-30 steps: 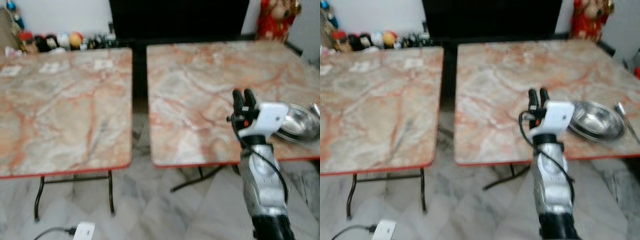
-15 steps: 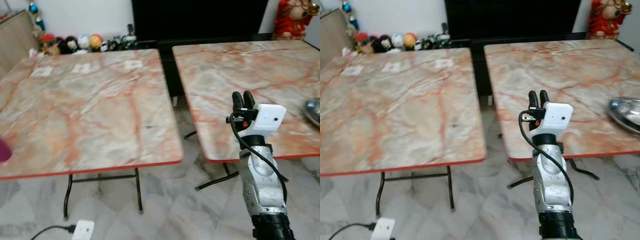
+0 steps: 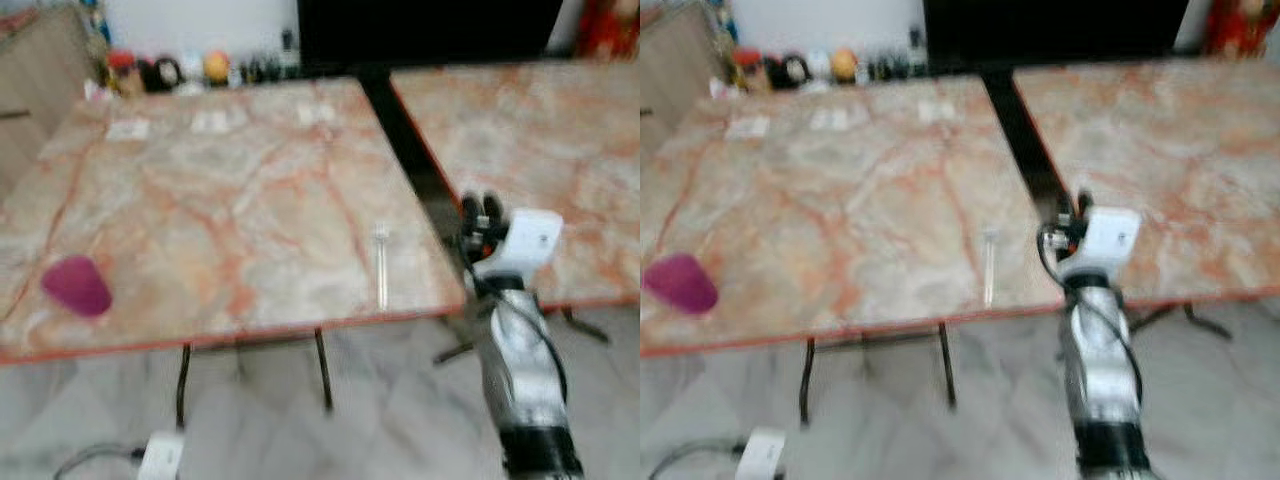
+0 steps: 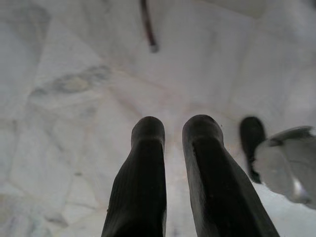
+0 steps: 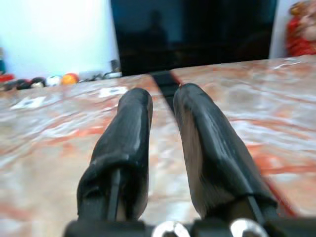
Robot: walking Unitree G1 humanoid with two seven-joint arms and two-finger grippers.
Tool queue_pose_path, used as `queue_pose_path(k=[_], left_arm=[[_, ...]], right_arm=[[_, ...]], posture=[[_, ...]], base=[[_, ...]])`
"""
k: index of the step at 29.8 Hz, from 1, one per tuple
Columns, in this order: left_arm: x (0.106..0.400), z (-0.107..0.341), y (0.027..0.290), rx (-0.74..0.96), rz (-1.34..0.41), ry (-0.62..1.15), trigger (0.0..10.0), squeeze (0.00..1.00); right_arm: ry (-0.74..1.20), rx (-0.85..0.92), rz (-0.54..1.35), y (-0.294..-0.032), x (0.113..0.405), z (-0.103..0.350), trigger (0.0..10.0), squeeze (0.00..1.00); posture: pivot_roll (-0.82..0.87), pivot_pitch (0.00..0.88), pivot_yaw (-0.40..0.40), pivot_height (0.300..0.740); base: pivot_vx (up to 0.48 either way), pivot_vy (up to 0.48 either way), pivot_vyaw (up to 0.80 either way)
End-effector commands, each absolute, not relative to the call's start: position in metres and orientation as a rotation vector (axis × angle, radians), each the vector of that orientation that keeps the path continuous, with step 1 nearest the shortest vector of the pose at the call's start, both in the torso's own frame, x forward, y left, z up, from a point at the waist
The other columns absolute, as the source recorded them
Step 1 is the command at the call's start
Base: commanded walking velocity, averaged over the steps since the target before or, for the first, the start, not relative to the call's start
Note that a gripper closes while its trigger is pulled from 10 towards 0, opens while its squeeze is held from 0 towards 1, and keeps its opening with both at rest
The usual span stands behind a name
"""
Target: Setting the table
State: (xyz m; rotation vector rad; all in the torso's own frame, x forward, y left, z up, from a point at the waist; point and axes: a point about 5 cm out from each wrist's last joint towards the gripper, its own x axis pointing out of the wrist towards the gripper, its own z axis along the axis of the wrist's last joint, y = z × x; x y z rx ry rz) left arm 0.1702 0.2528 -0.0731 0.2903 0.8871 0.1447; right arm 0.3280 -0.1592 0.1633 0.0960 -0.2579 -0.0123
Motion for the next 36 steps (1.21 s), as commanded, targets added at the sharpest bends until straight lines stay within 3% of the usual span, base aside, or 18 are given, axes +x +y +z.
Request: queue_pose_path(k=[1,6,17,19,20,21,22,25,26,36], left_arm=[[0.163,-0.077,0.25,0.27,0.141,0.908,10.0,0.0],[0.164,-0.077,0.249,0.267,0.136,0.909,10.0,0.0],[0.165,-0.077,0.248,0.267,0.129,0.904,10.0,0.0],[0.165,-0.077,0.249,0.268,0.131,0.907,10.0,0.0],[0.164,-0.077,0.25,0.269,0.131,0.909,10.0,0.0],[0.164,-0.077,0.25,0.269,0.13,0.91,10.0,0.0],[0.164,-0.077,0.25,0.269,0.131,0.911,10.0,0.0],[0.163,-0.077,0.25,0.269,0.13,0.914,10.0,0.0],[0.163,-0.077,0.25,0.269,0.13,0.912,10.0,0.0],[0.161,-0.078,0.249,0.274,0.128,0.919,10.0,0.0]], right_arm=[[-0.243,0.1,-0.054,-0.171,0.329,0.161,10.0,0.0],[-0.223,0.099,-0.06,-0.176,0.33,0.156,10.0,0.0],[-0.146,0.094,-0.023,-0.173,0.332,0.141,10.0,0.0],[-0.126,0.085,0.001,-0.172,0.331,0.137,10.0,0.19],[-0.113,0.084,0.02,-0.17,0.331,0.134,10.0,0.69],[-0.105,0.083,0.033,-0.169,0.331,0.133,10.0,0.69],[-0.094,0.078,0.046,-0.168,0.331,0.131,10.0,1.0],[-0.061,0.086,0.082,-0.164,0.331,0.126,10.0,1.0],[-0.044,0.068,0.097,-0.163,0.331,0.123,10.0,0.0],[0.063,0.107,0.242,-0.153,0.324,0.111,10.0,0.0]], posture=[[-0.07,0.091,0.034,0.74],[-0.07,0.092,0.034,0.74],[-0.06,0.095,0.036,0.74],[-0.06,0.096,0.038,0.74],[-0.06,0.096,0.038,0.74],[-0.06,0.096,0.038,0.74],[-0.06,0.096,0.039,0.74],[-0.06,0.097,0.039,0.74],[-0.06,0.096,0.04,0.74],[-0.06,0.102,0.04,0.74]], base=[[0.0,0.0,0.0],[0.0,0.0,0.0],[0.343,0.0,0.0],[0.366,0.0,0.0],[0.368,0.0,0.0],[0.368,0.0,0.0],[0.368,0.0,0.0],[0.286,0.0,0.0],[0.0,0.0,0.0],[0.0,0.0,0.0]])
